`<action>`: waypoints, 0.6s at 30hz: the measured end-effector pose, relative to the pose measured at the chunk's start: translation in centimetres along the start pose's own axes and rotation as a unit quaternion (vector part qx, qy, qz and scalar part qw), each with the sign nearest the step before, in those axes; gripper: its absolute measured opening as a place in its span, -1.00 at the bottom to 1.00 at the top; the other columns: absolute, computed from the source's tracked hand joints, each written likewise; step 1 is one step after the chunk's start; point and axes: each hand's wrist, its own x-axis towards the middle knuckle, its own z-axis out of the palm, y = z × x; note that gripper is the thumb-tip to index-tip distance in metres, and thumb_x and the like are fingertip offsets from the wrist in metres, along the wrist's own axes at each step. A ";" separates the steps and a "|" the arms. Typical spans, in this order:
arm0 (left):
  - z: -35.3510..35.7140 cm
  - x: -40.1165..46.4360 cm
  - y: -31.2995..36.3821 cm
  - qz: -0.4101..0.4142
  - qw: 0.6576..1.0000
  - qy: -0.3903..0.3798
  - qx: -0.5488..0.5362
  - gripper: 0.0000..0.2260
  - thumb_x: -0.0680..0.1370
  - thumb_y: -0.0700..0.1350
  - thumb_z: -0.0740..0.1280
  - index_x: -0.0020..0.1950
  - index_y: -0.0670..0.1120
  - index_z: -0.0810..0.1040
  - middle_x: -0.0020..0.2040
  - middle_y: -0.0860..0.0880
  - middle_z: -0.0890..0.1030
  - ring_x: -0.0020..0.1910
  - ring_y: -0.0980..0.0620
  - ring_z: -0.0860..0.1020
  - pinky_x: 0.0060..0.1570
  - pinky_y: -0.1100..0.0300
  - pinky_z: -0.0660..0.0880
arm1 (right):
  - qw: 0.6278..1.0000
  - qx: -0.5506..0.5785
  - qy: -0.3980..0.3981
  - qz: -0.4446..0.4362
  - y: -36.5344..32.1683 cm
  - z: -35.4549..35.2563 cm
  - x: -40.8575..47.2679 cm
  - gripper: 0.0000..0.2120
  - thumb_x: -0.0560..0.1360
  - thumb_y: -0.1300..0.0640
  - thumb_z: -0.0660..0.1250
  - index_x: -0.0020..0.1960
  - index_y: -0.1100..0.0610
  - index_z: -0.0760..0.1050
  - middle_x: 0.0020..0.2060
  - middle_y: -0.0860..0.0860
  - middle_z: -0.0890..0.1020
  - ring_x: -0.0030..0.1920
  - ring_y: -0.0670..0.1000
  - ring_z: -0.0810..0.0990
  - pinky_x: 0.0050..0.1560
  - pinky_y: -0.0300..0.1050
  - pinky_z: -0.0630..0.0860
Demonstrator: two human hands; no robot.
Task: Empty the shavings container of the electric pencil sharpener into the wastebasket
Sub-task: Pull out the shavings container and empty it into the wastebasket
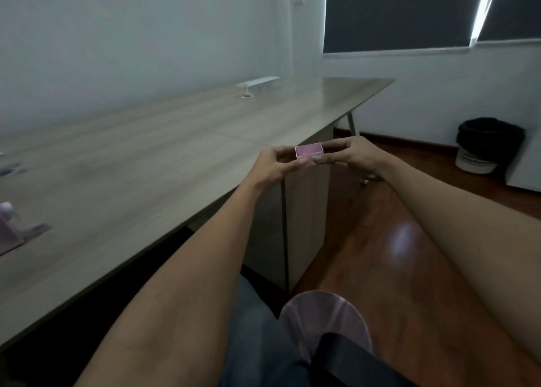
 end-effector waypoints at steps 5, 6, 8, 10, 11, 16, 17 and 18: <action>3.3 -0.7 -3.4 -0.033 0.999 -0.027 0.010 -0.49 0.49 -0.06 0.54 0.38 -0.21 0.57 0.24 -0.12 0.68 0.21 0.00 0.66 0.25 0.18 0.57 | 0.998 0.018 -0.018 0.056 5.1 -1.1 -0.9 -0.19 0.15 0.11 0.72 0.34 0.29 0.57 0.23 0.13 0.69 0.27 0.03 0.65 0.39 -0.03 0.49; 3.9 -0.9 -4.0 -0.041 0.999 -0.029 0.008 -0.49 0.48 -0.06 0.54 0.38 -0.21 0.58 0.24 -0.12 0.68 0.22 0.00 0.66 0.25 0.17 0.57 | 0.997 0.025 -0.018 0.064 6.0 -1.1 -1.1 -0.17 0.13 0.10 0.73 0.34 0.28 0.57 0.22 0.13 0.69 0.26 0.03 0.66 0.38 -0.04 0.50; 5.0 -1.5 -5.9 -0.066 0.997 -0.028 -0.005 -0.47 0.47 -0.05 0.56 0.38 -0.21 0.58 0.24 -0.11 0.68 0.23 0.00 0.65 0.27 0.15 0.57 | 0.996 0.026 -0.015 0.082 7.9 -0.7 -1.8 -0.26 0.20 0.14 0.70 0.33 0.26 0.58 0.21 0.12 0.70 0.25 0.01 0.66 0.34 -0.09 0.51; 5.8 -2.5 -7.9 -0.091 0.995 -0.029 -0.013 -0.48 0.47 -0.08 0.56 0.38 -0.22 0.58 0.24 -0.12 0.68 0.23 0.00 0.65 0.24 0.21 0.57 | 0.994 0.023 -0.020 0.108 10.3 0.2 -2.4 -0.38 0.30 0.23 0.63 0.34 0.26 0.58 0.21 0.12 0.70 0.25 -0.01 0.66 0.27 -0.18 0.54; 6.4 -2.9 -9.0 -0.109 0.993 -0.029 -0.022 -0.50 0.48 -0.11 0.55 0.38 -0.23 0.58 0.25 -0.13 0.68 0.23 -0.01 0.65 0.21 0.26 0.57 | 0.992 0.030 -0.026 0.122 11.6 0.6 -2.6 -0.39 0.31 0.24 0.62 0.34 0.27 0.58 0.21 0.12 0.70 0.24 0.00 0.66 0.27 -0.17 0.54; 8.3 -5.6 -13.5 -0.174 0.982 -0.033 -0.059 -0.56 0.51 -0.22 0.51 0.36 -0.29 0.57 0.25 -0.18 0.67 0.21 -0.05 0.65 0.11 0.33 0.57 | 0.979 0.099 -0.034 0.174 16.9 3.1 -4.4 -0.52 0.36 0.37 0.55 0.26 0.32 0.59 0.16 0.20 0.70 0.15 0.03 0.70 0.33 -0.10 0.54; 8.6 -6.1 -14.3 -0.190 0.979 -0.038 -0.059 -0.57 0.51 -0.22 0.51 0.36 -0.28 0.58 0.25 -0.17 0.67 0.19 -0.03 0.65 0.08 0.37 0.57 | 0.976 0.113 -0.038 0.185 17.9 3.7 -4.8 -0.56 0.39 0.41 0.51 0.26 0.35 0.59 0.16 0.23 0.70 0.12 0.02 0.71 0.29 -0.15 0.56; 8.9 -6.6 -15.3 -0.206 0.976 -0.042 -0.057 -0.58 0.51 -0.21 0.51 0.35 -0.27 0.59 0.24 -0.16 0.67 0.18 -0.02 0.64 0.07 0.38 0.57 | 0.972 0.122 -0.043 0.194 19.0 4.3 -5.3 -0.58 0.41 0.43 0.49 0.26 0.37 0.58 0.17 0.24 0.69 0.12 0.03 0.70 0.26 -0.18 0.57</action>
